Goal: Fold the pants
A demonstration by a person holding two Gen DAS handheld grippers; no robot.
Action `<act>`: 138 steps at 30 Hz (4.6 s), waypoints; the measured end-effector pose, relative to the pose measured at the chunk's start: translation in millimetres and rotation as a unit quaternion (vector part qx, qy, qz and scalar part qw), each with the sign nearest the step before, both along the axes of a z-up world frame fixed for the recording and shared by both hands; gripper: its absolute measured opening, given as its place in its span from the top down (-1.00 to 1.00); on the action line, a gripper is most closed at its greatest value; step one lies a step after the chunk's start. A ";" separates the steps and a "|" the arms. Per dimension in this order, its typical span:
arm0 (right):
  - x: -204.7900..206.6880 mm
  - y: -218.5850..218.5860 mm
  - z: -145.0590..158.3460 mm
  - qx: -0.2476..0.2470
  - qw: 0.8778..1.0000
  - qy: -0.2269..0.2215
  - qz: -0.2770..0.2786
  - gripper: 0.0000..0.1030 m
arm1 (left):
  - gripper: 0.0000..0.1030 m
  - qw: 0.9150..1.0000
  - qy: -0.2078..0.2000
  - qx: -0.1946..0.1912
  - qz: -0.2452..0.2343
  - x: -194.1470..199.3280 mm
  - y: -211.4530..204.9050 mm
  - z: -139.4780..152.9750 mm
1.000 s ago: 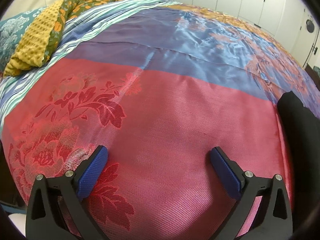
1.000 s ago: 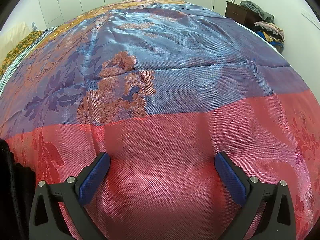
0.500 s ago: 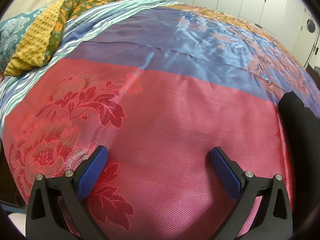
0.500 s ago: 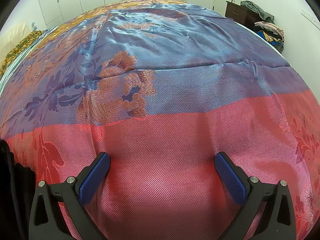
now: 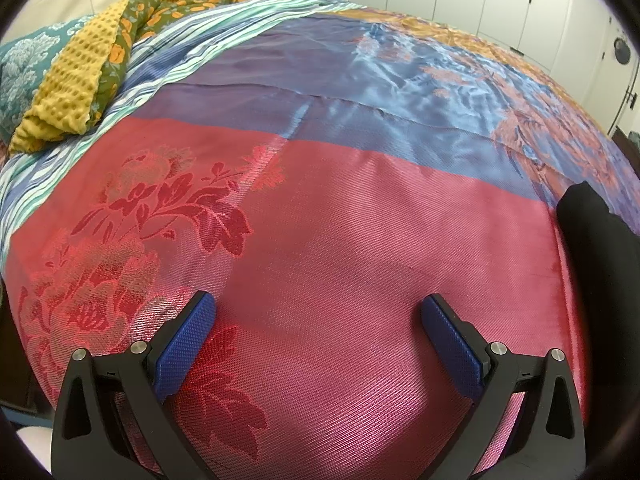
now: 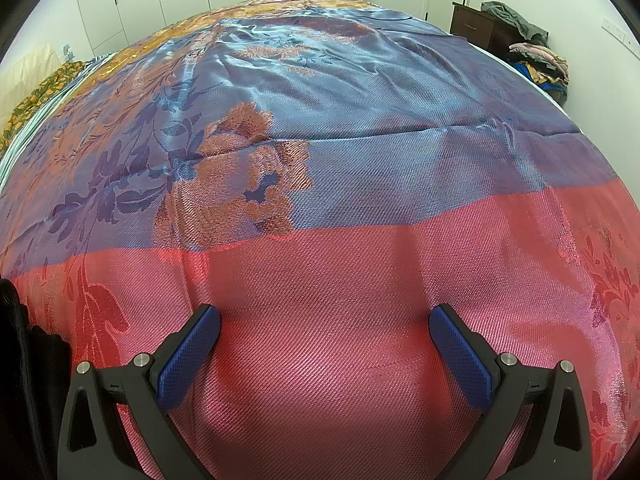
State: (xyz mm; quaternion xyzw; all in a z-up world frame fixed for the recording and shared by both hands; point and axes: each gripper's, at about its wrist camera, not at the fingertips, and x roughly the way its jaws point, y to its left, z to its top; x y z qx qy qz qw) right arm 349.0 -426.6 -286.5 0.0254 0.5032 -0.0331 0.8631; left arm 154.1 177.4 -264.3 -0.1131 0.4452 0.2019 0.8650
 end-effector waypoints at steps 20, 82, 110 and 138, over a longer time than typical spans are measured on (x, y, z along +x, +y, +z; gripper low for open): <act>-0.4 0.3 0.0 0.000 1.000 0.000 0.000 -1.00 | -0.99 1.000 -0.001 -0.002 -0.001 -1.2 2.1 0.5; 0.1 0.4 -0.1 -0.001 1.000 0.001 -0.001 -1.00 | -0.99 1.000 0.002 0.008 0.002 0.6 -2.4 0.5; -8.2 -1.5 -3.1 0.000 1.000 -0.004 -0.004 -1.00 | -0.97 0.976 -0.011 -0.205 -0.078 -25.6 -35.0 59.1; -56.9 68.3 -1.1 0.453 0.853 0.218 0.143 -0.32 | -0.84 0.898 0.096 -0.357 -0.238 54.7 -135.7 20.3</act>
